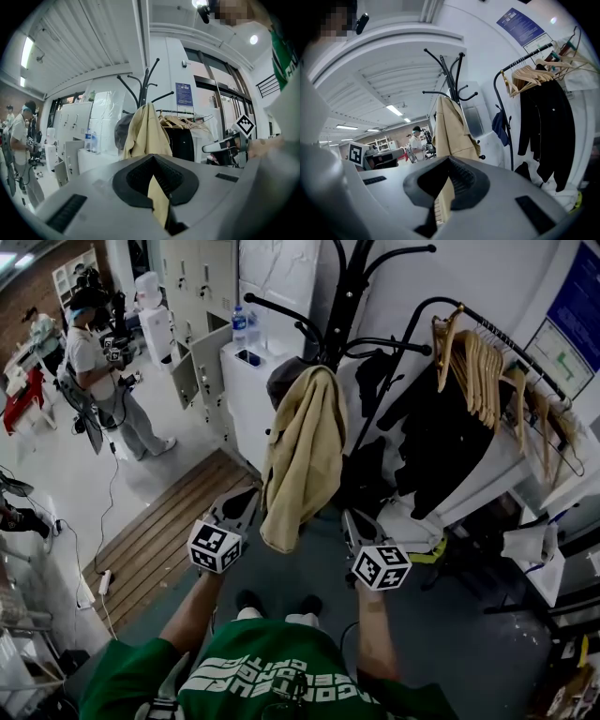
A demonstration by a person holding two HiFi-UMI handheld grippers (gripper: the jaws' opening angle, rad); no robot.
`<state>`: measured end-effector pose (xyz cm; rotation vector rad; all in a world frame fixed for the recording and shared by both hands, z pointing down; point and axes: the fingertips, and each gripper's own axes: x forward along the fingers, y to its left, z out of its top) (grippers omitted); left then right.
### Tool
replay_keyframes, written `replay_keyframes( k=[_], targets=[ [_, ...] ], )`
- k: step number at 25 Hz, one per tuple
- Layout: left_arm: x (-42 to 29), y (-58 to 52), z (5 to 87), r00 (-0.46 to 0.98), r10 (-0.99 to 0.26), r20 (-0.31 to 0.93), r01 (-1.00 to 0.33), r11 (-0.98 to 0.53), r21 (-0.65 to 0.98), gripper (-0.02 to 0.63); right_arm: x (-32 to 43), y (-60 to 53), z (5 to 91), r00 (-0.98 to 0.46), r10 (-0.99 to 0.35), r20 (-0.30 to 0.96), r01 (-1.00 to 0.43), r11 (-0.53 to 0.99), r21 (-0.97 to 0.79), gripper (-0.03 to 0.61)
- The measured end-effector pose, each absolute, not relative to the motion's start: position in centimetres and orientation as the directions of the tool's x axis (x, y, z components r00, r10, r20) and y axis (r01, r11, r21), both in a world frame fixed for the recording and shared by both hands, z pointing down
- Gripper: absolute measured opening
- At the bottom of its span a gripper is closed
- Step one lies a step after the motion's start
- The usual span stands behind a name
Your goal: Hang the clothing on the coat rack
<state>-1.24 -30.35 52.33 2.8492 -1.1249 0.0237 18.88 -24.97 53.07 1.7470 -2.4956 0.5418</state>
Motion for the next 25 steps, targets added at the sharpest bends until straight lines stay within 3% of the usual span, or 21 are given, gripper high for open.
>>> replay_keyframes(
  k=[25],
  targets=[
    [0.5,-32.2,53.1,0.739,-0.671,0.063,-0.674,-0.737,0.051,0.003,22.0,-26.5,52.9,-0.331,-0.913,0.238,-0.931,0.277,-0.237,0.008]
  ],
)
